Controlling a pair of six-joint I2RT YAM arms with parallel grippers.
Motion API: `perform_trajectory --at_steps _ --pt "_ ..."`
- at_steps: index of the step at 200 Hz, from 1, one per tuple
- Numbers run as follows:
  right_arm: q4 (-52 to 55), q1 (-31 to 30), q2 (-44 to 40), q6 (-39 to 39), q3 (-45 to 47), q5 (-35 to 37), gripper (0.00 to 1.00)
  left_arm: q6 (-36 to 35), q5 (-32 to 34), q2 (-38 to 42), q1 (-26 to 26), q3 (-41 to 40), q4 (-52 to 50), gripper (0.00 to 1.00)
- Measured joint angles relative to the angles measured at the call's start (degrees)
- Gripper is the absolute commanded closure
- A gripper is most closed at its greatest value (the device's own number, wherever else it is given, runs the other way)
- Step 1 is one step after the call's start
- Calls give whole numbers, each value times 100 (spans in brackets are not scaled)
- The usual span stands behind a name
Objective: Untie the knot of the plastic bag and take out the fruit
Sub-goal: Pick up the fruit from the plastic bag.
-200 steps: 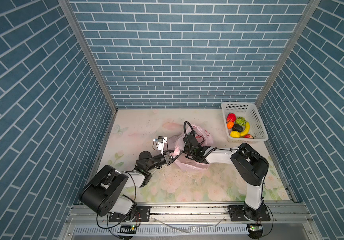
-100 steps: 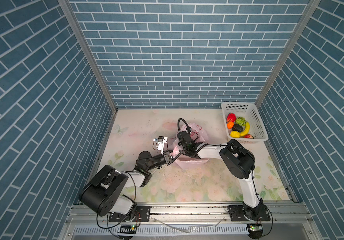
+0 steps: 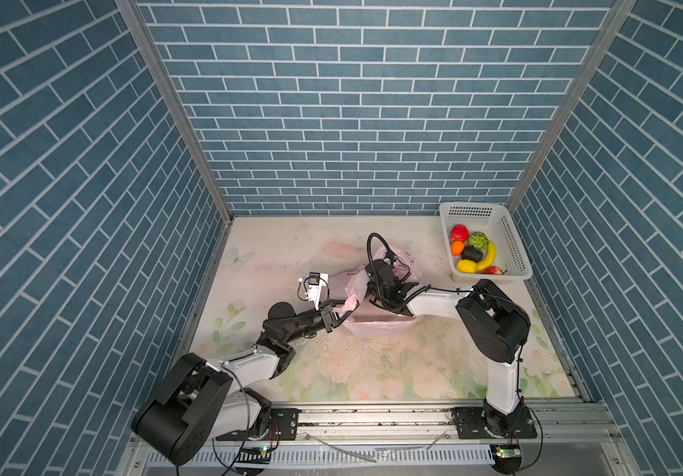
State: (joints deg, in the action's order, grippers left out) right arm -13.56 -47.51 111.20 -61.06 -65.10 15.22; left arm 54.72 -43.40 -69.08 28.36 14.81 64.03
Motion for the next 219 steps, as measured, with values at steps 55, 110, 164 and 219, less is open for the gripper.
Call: perform_trajectory --at_steps 55,110,164,219 --pt "210 22 -743 -20 588 11 96 -800 188 643 0 136 -1722 100" --pt "485 -39 -1257 -13 831 -179 96 -1281 673 750 -2 352 -2653 100" --pt "1003 -236 -1808 310 933 -343 97 -1541 1073 793 0 619 -3067 100" --pt "1919 -372 -1908 1150 608 -275 97 -1729 1366 782 0 831 -3582 100"
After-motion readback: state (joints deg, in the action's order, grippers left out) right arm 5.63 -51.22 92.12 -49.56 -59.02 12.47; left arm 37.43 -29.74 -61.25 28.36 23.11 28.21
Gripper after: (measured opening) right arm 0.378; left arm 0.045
